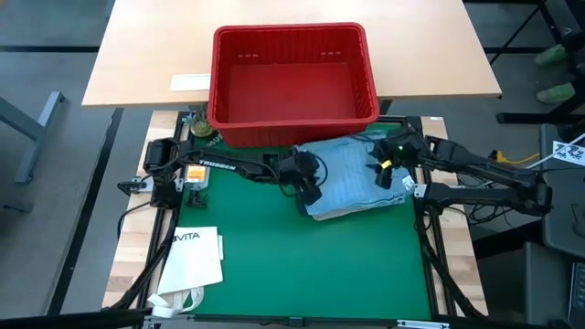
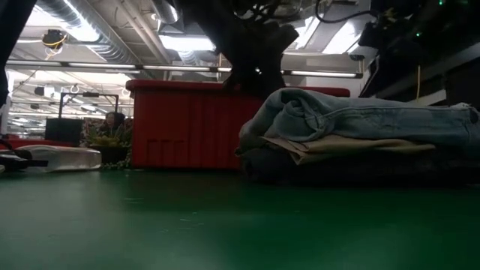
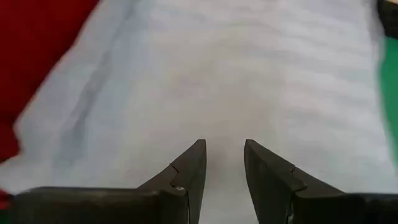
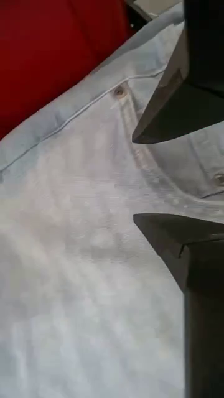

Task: Fold Laundry from Bin
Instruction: Stack the light blue pants on top of the gray shorts

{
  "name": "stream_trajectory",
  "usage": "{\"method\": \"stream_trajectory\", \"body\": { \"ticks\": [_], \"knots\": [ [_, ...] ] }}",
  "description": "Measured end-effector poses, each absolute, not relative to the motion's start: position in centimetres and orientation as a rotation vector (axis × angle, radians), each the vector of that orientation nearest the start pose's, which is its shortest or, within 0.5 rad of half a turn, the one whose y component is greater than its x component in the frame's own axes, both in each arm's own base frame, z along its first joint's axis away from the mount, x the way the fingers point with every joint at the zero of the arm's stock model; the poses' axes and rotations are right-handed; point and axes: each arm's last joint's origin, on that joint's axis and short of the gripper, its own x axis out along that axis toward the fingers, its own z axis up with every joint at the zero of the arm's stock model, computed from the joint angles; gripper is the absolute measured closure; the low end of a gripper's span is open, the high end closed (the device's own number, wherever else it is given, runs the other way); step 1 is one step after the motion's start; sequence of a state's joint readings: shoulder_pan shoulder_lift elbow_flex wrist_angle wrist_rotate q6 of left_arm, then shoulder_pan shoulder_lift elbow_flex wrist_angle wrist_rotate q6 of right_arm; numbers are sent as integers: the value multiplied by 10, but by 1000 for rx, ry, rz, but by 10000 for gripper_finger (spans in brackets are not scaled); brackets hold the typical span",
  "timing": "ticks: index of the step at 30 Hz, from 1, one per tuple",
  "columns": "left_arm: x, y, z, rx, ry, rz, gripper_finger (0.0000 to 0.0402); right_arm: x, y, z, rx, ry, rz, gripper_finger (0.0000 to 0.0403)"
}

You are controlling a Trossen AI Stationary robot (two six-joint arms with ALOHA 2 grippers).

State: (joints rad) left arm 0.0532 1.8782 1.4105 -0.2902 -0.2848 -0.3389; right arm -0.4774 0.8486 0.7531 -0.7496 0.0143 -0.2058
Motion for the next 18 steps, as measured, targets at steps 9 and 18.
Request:
{"method": "stream_trajectory", "body": {
  "ticks": [9,18],
  "knots": [
    [424,-3,211,-195,728,378,297,143,-75,221,-7,884,-405,210],
    [432,-8,179,-178,809,368,297,134,-72,186,-4,965,-431,210]
  ]
}}
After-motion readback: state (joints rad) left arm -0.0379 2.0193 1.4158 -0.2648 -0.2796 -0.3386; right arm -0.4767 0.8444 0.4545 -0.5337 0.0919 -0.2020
